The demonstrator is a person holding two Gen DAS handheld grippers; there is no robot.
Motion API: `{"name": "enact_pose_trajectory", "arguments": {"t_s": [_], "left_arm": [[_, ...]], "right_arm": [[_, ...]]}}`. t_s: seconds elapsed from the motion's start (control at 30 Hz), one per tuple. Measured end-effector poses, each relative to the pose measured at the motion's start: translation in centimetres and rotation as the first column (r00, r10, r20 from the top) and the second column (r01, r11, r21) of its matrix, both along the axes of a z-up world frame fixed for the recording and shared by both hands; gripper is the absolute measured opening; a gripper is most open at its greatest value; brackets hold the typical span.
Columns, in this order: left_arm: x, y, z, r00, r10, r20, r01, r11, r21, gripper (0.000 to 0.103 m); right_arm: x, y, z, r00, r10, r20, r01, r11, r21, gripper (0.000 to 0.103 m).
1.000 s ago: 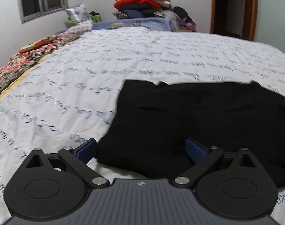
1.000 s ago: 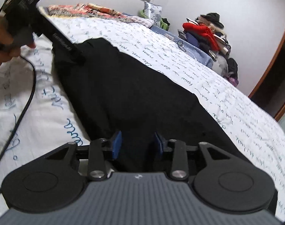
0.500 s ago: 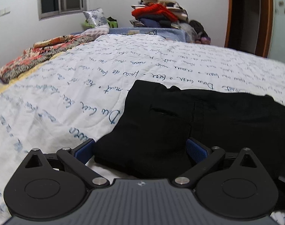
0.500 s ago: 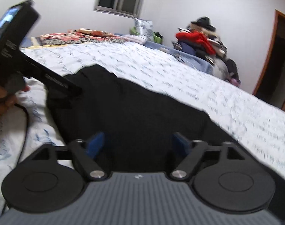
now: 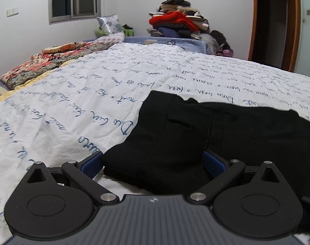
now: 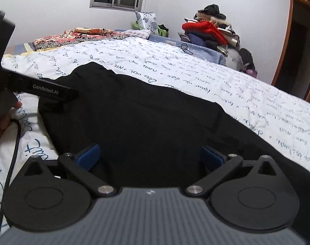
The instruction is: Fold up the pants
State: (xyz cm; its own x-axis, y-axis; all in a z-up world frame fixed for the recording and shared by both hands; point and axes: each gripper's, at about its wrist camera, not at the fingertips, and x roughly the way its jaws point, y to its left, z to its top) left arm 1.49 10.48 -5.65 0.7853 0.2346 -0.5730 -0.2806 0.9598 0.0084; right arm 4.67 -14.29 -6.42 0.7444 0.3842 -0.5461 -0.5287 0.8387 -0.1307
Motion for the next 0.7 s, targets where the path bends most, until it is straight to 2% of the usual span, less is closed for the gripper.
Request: {"name": "enact_pose_trajectory", "arguments": {"t_s": [0.07,0.13,0.23,0.3,0.33,0.43,0.5,0.57,0.6,0.63,0.7], "left_arm": [[-0.2,-0.6,1.4,1.000,0.005,0.028,-0.005,1.000,-0.012,0.103],[-0.3,-1.4,3.1,0.997,-0.025,0.073,0.027,1.000,-0.015,0.103],[0.0,-3.0,5.2,0.986,-0.093,0.135,0.099,0.994,-0.037,0.103],[0.6,-4.1,6.0,0.976,-0.136,0.167,0.149,0.986,-0.069,0.103],[1.0,-4.9,6.2,0.972,-0.160,0.172,0.177,0.981,-0.084,0.103],[2.7,-7.0,6.2,0.971,-0.203,0.129,0.218,0.969,-0.115,0.103],[2.8,-8.0,6.1,0.974,-0.181,0.139,0.193,0.978,-0.077,0.103],[2.8,-8.5,6.1,0.975,-0.151,0.162,0.156,0.988,-0.017,0.103],[3.0,-8.6,6.3,0.975,-0.156,0.161,0.160,0.987,-0.016,0.103],[3.5,-8.6,6.5,0.973,-0.176,0.152,0.184,0.982,-0.042,0.103],[4.5,-8.8,6.7,0.957,-0.256,0.140,0.272,0.956,-0.112,0.103]], "right_arm": [[-0.2,0.0,0.0,1.000,0.002,0.004,-0.002,1.000,-0.004,0.103],[-0.3,-0.2,0.1,1.000,0.009,-0.002,-0.009,1.000,0.004,0.103],[-1.3,-1.9,1.6,0.998,-0.031,0.056,0.024,0.994,0.110,0.103],[-1.7,-3.6,3.1,0.992,-0.092,0.091,0.074,0.980,0.186,0.103],[-1.4,-4.5,3.7,0.985,-0.142,0.094,0.122,0.974,0.191,0.103],[0.2,-6.8,4.2,0.947,-0.310,0.085,0.301,0.948,0.105,0.103],[1.5,-8.7,3.7,0.915,-0.400,0.051,0.397,0.916,0.054,0.103],[2.4,-10.3,3.0,0.891,-0.453,-0.019,0.453,0.891,0.029,0.103],[2.8,-10.9,2.7,0.884,-0.466,-0.045,0.467,0.884,0.019,0.103],[3.0,-11.4,2.3,0.879,-0.473,-0.059,0.474,0.880,0.010,0.103],[3.4,-12.0,1.1,0.864,-0.498,-0.071,0.498,0.867,-0.015,0.103]]}}
